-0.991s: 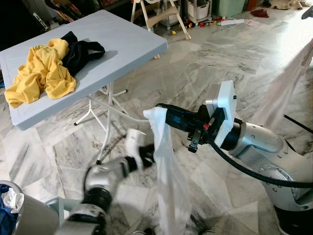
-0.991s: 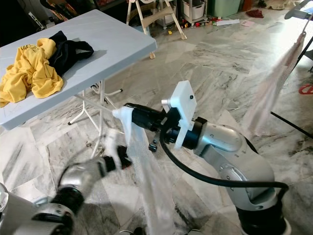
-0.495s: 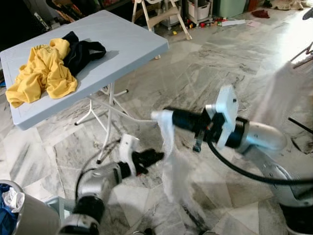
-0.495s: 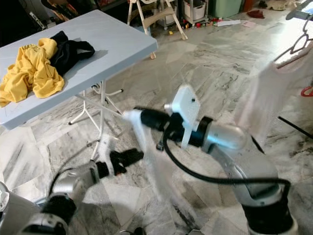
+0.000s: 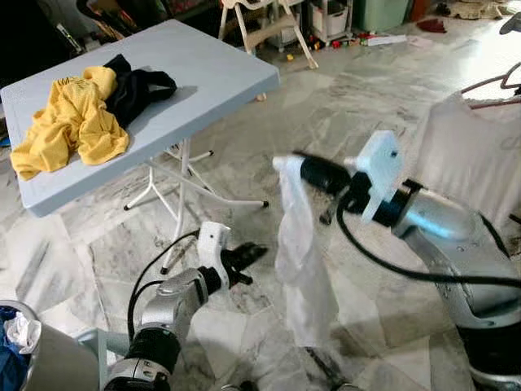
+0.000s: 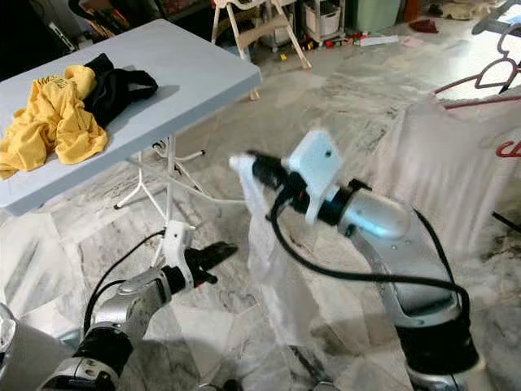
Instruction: Hang hanger
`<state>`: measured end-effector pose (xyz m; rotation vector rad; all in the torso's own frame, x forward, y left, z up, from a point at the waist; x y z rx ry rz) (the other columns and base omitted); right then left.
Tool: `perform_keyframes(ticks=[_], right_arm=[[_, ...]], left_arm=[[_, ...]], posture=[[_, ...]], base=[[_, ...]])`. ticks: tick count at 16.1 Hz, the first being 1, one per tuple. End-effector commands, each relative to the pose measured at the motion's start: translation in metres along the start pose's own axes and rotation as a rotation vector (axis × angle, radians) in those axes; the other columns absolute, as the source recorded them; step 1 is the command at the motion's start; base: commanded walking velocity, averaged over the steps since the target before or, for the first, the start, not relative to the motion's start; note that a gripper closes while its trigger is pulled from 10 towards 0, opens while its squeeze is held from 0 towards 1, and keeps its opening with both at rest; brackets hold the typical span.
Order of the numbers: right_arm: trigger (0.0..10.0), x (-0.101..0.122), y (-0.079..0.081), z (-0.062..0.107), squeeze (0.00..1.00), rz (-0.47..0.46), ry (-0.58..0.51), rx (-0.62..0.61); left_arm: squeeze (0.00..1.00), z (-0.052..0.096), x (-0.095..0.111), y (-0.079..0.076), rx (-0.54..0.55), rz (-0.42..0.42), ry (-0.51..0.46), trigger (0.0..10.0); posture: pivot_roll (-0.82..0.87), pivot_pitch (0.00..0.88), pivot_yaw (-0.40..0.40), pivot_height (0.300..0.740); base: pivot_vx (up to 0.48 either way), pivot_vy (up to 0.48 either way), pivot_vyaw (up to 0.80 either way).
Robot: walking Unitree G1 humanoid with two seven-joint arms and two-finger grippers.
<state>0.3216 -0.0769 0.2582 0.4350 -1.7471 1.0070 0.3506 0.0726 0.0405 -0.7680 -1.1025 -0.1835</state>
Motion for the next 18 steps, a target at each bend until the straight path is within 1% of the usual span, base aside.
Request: perform_keyframes(ticks=[1, 2, 4, 6, 7, 8, 9, 10, 11, 12, 13, 18], right_arm=[[0.0, 0.014, -0.006, -0.003, 0.0, 0.039, -0.049, -0.027], [0.0, 0.018, -0.009, -0.005, 0.0, 0.043, -0.063, -0.041], [0.0, 0.023, -0.011, -0.008, 0.0, 0.051, -0.08, -0.051], [0.0, 0.026, -0.011, -0.009, 0.0, 0.041, -0.096, -0.045], [0.0, 0.031, -0.009, -0.01, 0.0, 0.021, -0.117, -0.025], [0.0, 0.034, -0.006, -0.01, 0.0, 0.007, -0.13, -0.004], [0.0, 0.036, -0.004, -0.01, 0.0, 0.0, -0.136, 0.006], [0.0, 0.036, -0.003, -0.01, 0.0, -0.004, -0.138, 0.014], [0.0, 0.037, -0.001, -0.01, 0.0, -0.01, -0.141, 0.023], [0.0, 0.037, 0.0, -0.01, 0.0, -0.012, -0.142, 0.025], [0.0, 0.039, 0.002, -0.01, 0.0, -0.026, -0.151, 0.034], [0.0, 0.044, 0.01, -0.009, 0.0, -0.058, -0.166, 0.074]], left_arm=[[0.0, 0.003, 0.008, 0.012, 0.072, -0.008, -0.034, 0.0], [0.0, 0.003, 0.008, 0.016, 0.099, -0.002, -0.036, 0.0], [0.0, 0.003, 0.008, 0.018, 0.119, 0.001, -0.043, 0.0], [0.0, 0.002, 0.006, 0.017, 0.118, 0.009, -0.044, 0.0], [0.0, 0.0, 0.008, 0.012, 0.099, 0.009, -0.06, 0.0], [0.0, -0.004, 0.014, 0.003, 0.059, 0.014, -0.083, 2.8], [0.0, -0.007, 0.02, -0.002, 0.038, 0.021, -0.106, 10.0], [0.0, -0.009, 0.024, -0.003, 0.033, 0.031, -0.124, 10.0], [1.0, -0.01, 0.027, -0.005, 0.021, 0.044, -0.129, 10.0], [1.0, -0.011, 0.027, -0.006, 0.011, 0.051, -0.128, 10.0], [1.0, -0.013, 0.029, -0.011, -0.021, 0.056, -0.126, 10.0], [1.0, -0.016, 0.031, -0.017, -0.064, 0.062, -0.126, 10.0]], posture=[[-0.25, 0.118, 0.163, 0.74], [-0.25, 0.118, 0.163, 0.74], [-0.25, 0.121, 0.164, 0.74], [-0.26, 0.124, 0.161, 0.74], [-0.26, 0.125, 0.163, 0.74], [-0.26, 0.126, 0.161, 0.74], [-0.26, 0.126, 0.163, 0.74], [-0.26, 0.127, 0.164, 0.74], [-0.26, 0.127, 0.166, 0.74], [-0.26, 0.127, 0.166, 0.74], [-0.26, 0.127, 0.169, 0.74], [-0.27, 0.129, 0.172, 0.74]], base=[[0.0, 0.0, 0.0], [0.0, 0.0, 0.0], [0.0, 0.0, 0.0], [0.0, 0.0, 0.0], [0.0, 0.0, 0.0], [0.0, 0.0, 0.0], [0.0, 0.0, 0.0], [0.0, 0.0, 0.0], [0.0, 0.0, 0.0], [0.0, 0.0, 0.0], [0.0, 0.0, 0.0], [0.0, 0.0, 0.0]])
Point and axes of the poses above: a point about 5 cm out from each wrist's last joint towards the gripper, its own z axis pointing back from the gripper into the wrist, its own x axis along the axis of the wrist's last joint, y = z × x, the point moved 5 cm from there along -z, pointing out of the wrist towards the gripper, and after that the axes turned 3 degrees about z, right-handed, at the moved point
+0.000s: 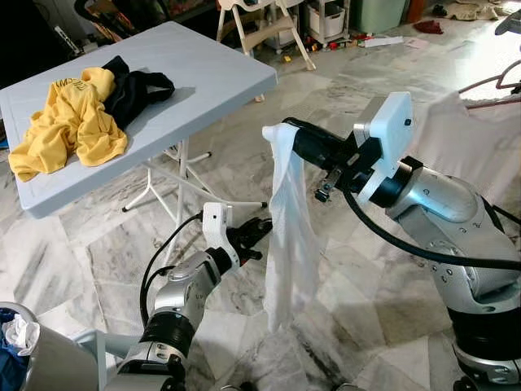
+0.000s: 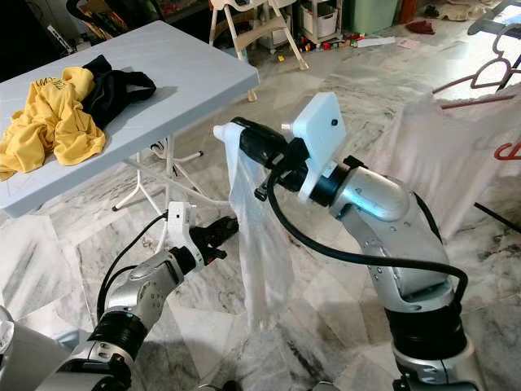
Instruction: Hang hanger
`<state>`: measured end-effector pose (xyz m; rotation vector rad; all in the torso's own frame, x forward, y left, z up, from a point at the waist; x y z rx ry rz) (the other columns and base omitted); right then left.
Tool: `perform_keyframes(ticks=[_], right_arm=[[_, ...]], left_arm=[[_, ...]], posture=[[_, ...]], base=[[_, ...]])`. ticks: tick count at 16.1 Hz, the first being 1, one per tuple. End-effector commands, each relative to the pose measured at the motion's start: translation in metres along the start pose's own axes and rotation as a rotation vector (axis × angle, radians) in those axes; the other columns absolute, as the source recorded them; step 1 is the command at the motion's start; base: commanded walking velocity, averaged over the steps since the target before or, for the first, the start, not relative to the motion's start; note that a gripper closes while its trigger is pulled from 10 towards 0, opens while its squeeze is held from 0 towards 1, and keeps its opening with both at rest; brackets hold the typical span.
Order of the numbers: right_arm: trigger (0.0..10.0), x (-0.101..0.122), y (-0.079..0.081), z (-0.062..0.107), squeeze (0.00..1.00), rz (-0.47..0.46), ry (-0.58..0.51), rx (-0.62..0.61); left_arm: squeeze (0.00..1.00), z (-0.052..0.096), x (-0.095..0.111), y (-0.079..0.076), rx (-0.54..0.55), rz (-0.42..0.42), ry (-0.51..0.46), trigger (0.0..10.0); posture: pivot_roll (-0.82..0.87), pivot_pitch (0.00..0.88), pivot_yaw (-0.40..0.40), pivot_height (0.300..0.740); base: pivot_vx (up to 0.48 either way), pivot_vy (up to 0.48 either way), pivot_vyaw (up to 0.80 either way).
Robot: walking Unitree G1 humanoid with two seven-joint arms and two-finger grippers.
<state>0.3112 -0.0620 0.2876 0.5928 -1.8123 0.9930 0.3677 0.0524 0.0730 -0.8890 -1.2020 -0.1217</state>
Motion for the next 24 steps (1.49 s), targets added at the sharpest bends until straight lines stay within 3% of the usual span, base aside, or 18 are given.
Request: perform_keyframes(ticks=[1, 6, 13, 19, 20, 21, 24], right_arm=[[0.0, 0.01, 0.008, -0.002, 0.0, 0.005, -0.038, 0.035], [0.0, 0.01, 0.015, -0.001, 0.0, -0.023, -0.032, 0.088], [0.0, -0.003, 0.016, 0.007, 0.0, -0.023, 0.033, 0.16], [0.0, 0.009, 0.025, 0.0, 0.0, -0.027, -0.009, 0.207], [0.0, 0.013, 0.025, 0.0, 0.0, -0.029, -0.02, 0.211], [0.0, 0.018, 0.026, -0.001, 0.0, -0.03, -0.035, 0.215], [0.0, 0.029, 0.026, -0.002, 0.0, -0.033, -0.066, 0.22]], left_arm=[[1.0, 0.003, 0.001, 0.003, -0.006, 0.001, 0.011, 10.0], [1.0, 0.01, -0.007, -0.001, -0.077, -0.057, 0.063, 10.0], [1.0, 0.011, -0.038, -0.059, -0.275, -0.08, 0.149, 10.0], [1.0, 0.013, -0.051, -0.063, -0.251, -0.108, 0.204, 10.0], [0.72, 0.013, -0.054, -0.059, -0.233, -0.121, 0.222, 0.0], [0.0, 0.012, -0.057, -0.051, -0.197, -0.135, 0.245, 0.0], [0.0, 0.011, -0.057, -0.029, -0.093, -0.163, 0.244, 0.0]], posture=[[-0.27, 0.129, 0.172, 0.74], [-0.26, 0.127, 0.17, 0.74], [-0.25, 0.129, 0.171, 0.74], [-0.25, 0.12, 0.181, 0.74], [-0.25, 0.12, 0.181, 0.74], [-0.25, 0.118, 0.182, 0.74], [-0.26, 0.116, 0.183, 0.74]], base=[[0.0, 0.0, 0.0], [0.0, 0.0, 0.0], [0.0, 0.0, 0.0], [0.0, 0.0, 0.0], [0.0, 0.0, 0.0], [0.0, 0.0, 0.0], [0.0, 0.0, 0.0]])
Point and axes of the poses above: a point about 5 cm out from each wrist's last joint towards the gripper, its own z axis pointing back from the gripper into the wrist, its own x axis along the axis of the wrist's last joint, y = z × x, the point moved 5 cm from there along -z, pointing out of the wrist towards the gripper, and after that the axes turned 3 degrees about z, right-handed, at the moved point
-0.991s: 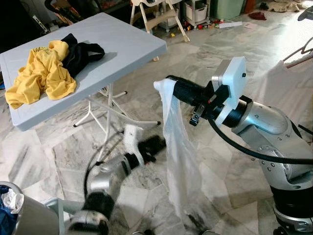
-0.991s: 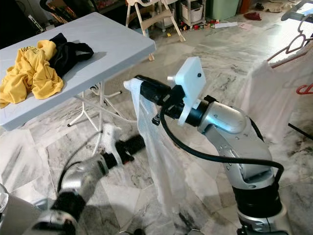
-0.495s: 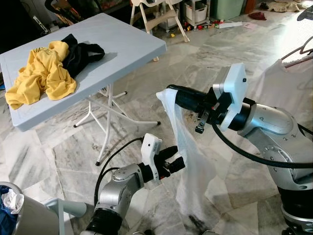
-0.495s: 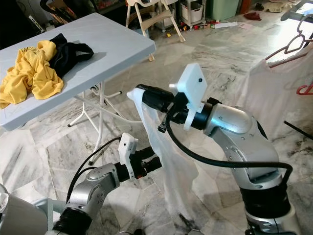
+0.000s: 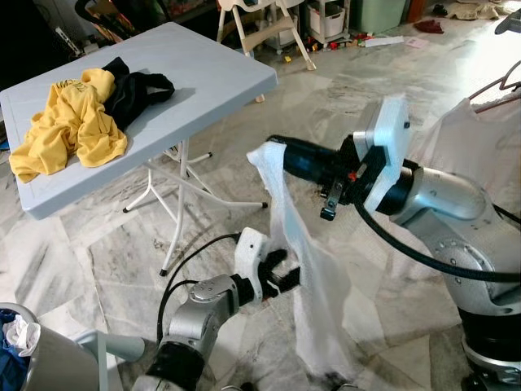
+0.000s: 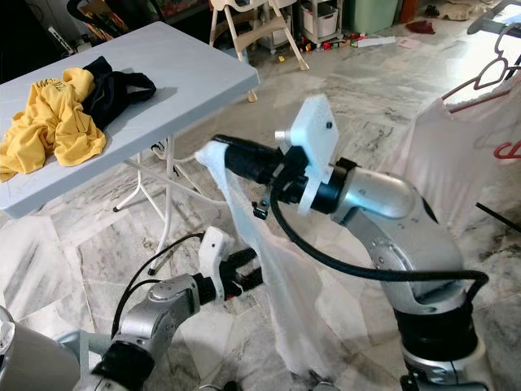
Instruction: Hang hanger
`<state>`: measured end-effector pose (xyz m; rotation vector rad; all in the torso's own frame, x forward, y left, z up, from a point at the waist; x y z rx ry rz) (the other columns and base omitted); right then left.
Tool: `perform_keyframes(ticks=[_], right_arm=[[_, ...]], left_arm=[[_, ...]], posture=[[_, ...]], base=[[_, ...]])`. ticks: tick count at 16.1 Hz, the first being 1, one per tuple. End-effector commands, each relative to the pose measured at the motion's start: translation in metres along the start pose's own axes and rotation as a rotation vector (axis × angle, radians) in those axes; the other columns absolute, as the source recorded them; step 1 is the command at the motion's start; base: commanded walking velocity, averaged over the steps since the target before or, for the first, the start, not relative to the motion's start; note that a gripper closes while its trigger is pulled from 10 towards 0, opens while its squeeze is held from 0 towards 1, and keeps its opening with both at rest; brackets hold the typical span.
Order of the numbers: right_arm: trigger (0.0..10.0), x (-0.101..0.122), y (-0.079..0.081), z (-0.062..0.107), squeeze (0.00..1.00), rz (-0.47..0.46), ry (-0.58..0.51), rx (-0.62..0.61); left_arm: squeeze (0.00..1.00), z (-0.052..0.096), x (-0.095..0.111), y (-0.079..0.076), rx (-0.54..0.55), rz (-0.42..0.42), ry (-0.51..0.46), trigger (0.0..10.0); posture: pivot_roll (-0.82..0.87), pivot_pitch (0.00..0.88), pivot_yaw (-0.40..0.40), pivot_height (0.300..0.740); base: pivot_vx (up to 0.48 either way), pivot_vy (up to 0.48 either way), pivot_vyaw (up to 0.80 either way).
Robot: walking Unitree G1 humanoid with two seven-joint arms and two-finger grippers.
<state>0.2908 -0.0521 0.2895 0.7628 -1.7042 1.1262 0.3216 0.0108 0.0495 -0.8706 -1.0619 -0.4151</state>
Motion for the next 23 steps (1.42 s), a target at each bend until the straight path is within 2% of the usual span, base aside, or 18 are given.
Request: perform_keyframes(ticks=[1, 3, 8, 13, 23], right_arm=[[0.0, 0.02, 0.007, -0.005, 0.0, 0.036, -0.061, 0.035], [0.0, 0.023, 0.009, -0.006, 0.0, 0.034, -0.068, 0.039], [0.0, 0.025, 0.008, -0.006, 0.0, 0.034, -0.072, 0.034], [0.0, 0.024, 0.006, -0.005, 0.0, 0.031, -0.068, 0.019], [0.0, 0.022, 0.0, -0.005, 0.0, 0.036, -0.066, -0.006]], left_arm=[[0.0, 0.005, -0.006, 0.011, 0.048, 0.002, 0.02, 0.0], [0.0, 0.004, -0.005, 0.019, 0.081, 0.032, 0.0, 0.0], [0.0, 0.002, -0.004, 0.027, 0.12, 0.011, -0.006, 0.0], [0.0, 0.01, 0.0, 0.05, 0.242, -0.016, -0.017, 0.0], [0.0, 0.017, 0.008, 0.069, 0.337, -0.026, -0.051, 0.0]], posture=[[-0.26, 0.113, 0.187, 0.74], [-0.26, 0.112, 0.189, 0.74], [-0.26, 0.112, 0.193, 0.74], [-0.26, 0.11, 0.193, 0.74], [-0.25, 0.103, 0.183, 0.74]], base=[[0.0, 0.0, 0.0], [0.0, 0.0, 0.0], [0.0, 0.0, 0.0], [0.0, 0.0, 0.0], [0.0, 0.0, 0.0]])
Point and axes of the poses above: a point about 5 cm out from each wrist's last joint towards the gripper, its own z axis pointing back from the gripper into the wrist, its own x axis along the axis of the wrist's last joint, y = z × x, the point moved 5 cm from there along -z, pointing out of the wrist towards the gripper, and after that the axes turned 3 degrees about z, right-handed, at the moved point
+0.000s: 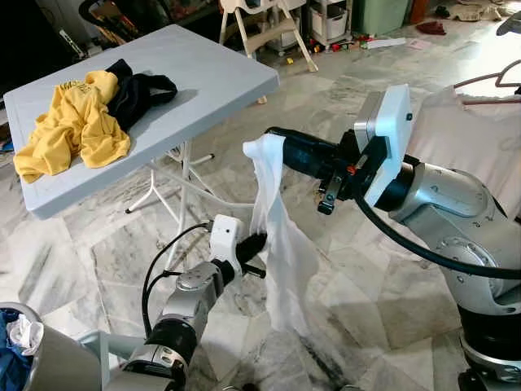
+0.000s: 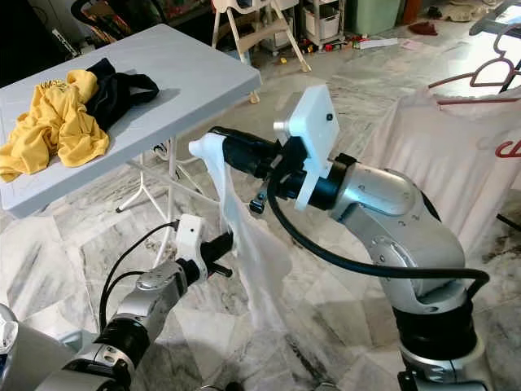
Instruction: Hang hanger
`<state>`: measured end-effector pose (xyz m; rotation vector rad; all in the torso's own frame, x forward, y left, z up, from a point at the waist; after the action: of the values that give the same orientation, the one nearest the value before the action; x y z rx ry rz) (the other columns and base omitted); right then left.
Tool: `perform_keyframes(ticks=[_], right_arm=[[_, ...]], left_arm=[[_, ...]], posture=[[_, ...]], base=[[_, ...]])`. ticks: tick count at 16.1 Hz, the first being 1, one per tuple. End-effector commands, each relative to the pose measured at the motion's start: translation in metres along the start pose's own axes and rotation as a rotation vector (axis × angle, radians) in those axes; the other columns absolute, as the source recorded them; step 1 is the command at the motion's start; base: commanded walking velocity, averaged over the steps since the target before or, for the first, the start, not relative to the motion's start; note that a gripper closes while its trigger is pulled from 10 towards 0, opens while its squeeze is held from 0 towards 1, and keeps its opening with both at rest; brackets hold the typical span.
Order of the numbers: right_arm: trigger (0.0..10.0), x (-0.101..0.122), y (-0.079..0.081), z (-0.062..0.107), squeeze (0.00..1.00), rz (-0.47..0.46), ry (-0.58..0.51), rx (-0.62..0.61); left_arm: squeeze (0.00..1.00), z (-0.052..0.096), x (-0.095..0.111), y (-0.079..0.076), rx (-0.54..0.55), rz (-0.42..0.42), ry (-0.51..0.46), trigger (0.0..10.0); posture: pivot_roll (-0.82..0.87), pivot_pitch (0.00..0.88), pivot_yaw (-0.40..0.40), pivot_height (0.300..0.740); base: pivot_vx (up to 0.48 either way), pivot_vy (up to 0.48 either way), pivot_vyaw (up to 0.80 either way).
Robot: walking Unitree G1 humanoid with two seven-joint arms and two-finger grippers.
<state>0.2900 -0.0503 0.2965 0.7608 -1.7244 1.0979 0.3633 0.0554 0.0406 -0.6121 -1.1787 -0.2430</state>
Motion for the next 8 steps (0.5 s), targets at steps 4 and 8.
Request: perform_keyframes(ticks=[4, 8], right_arm=[[0.0, -0.007, -0.011, -0.002, 0.0, 0.047, -0.011, -0.077], [0.0, -0.062, -0.021, -0.002, 0.0, 0.074, 0.131, -0.239]], left_arm=[[0.0, 0.008, 0.016, 0.013, 0.015, -0.002, -0.047, 0.0], [0.0, 0.021, 0.059, 0.028, 0.053, -0.087, -0.166, 0.0]], posture=[[-0.24, 0.101, 0.18, 0.74], [-0.18, 0.099, 0.164, 0.74]], base=[[0.0, 0.0, 0.0], [0.0, 0.0, 0.0]])
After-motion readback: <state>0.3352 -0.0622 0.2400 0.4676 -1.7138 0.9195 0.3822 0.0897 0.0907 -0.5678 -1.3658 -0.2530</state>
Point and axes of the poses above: a point about 5 cm out from each wrist's last joint towards the gripper, its own z axis pointing back from the gripper into the wrist, its own x axis along the axis of the wrist's last joint, y = z × x, the point moved 5 cm from there along -z, pointing out of the wrist towards the gripper, and after that the axes turned 3 degrees about z, right-handed, at the moved point
